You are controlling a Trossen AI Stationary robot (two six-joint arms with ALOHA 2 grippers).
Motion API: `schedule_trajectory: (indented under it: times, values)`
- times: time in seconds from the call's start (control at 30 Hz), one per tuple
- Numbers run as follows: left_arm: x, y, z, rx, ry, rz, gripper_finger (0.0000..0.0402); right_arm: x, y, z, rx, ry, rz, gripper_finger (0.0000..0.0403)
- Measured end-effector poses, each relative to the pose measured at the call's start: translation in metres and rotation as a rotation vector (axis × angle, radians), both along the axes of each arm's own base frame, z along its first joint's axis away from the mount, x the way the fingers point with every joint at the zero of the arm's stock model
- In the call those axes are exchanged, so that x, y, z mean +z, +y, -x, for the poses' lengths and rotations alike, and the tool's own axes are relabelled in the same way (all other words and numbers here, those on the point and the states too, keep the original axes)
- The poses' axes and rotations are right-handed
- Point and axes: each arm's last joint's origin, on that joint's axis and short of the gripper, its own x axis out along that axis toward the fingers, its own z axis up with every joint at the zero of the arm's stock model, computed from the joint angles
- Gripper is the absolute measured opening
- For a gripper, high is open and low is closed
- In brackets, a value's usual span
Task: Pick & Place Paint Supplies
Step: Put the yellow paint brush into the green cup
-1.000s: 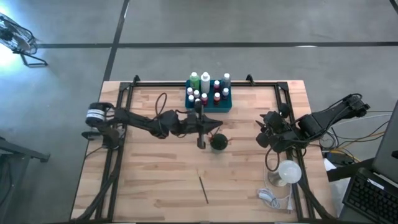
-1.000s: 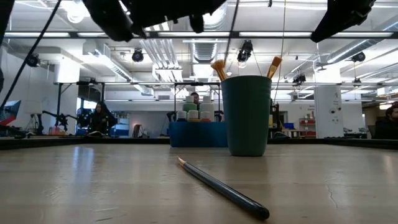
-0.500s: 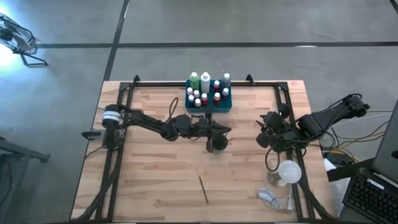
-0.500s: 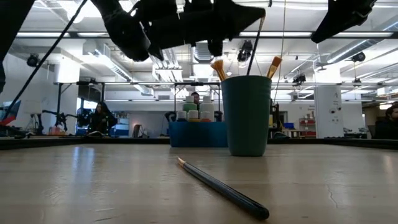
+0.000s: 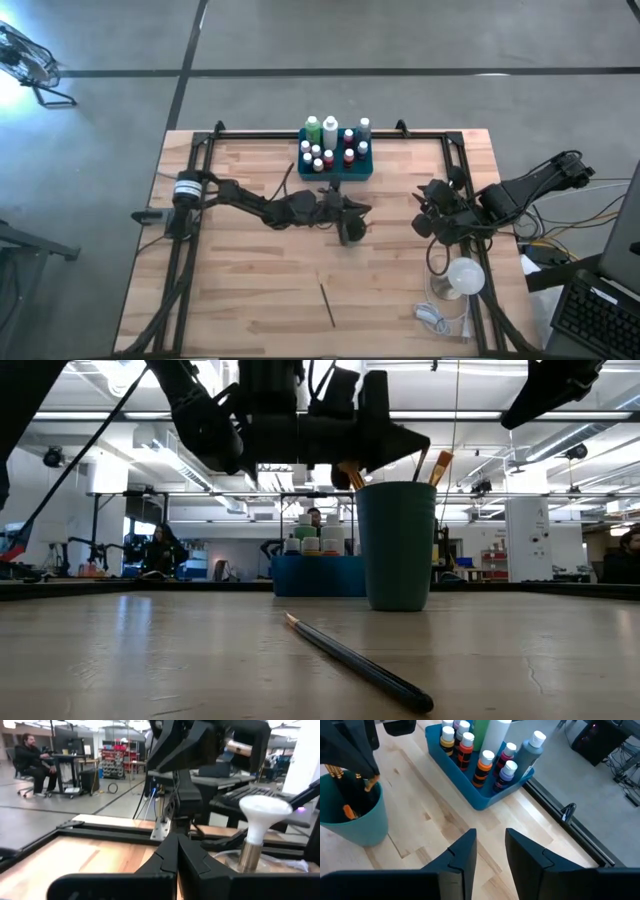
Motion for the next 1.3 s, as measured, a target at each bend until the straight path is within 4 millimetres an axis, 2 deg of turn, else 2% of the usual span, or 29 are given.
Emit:
schedule_trajectory:
  times: [0.33,0.83,0.97,1.1,1.2,1.3]
  values:
    - [-0.004,-0.001,-0.001,0.001,0.058,0.0,0.0006,0.0,0.0,0.0,0.0,0.0,0.001,0.0126]
    - [0.007,-0.004,-0.011,-0.019,0.096,0.009,0.0064,0.0,0.0,0.0,0.0,0.0,0.002,0.0156]
    - [0.024,-0.011,-0.015,-0.047,0.117,-0.008,0.0089,0.0,0.0,0.0,0.001,0.002,0.003,0.0161]
    - [0.059,-0.019,-0.01,-0.063,0.161,-0.07,0.0106,0.0,0.0,0.0,0.001,0.001,0.002,0.0166]
    - [0.086,-0.03,0.002,-0.09,0.227,-0.131,0.0108,0.0,0.0,0.0,0.001,0.002,0.003,0.017]
    - [0.109,-0.045,0.024,-0.142,0.35,-0.19,0.0106,0.0,0.0,0.0,0.001,0.002,0.002,0.0174]
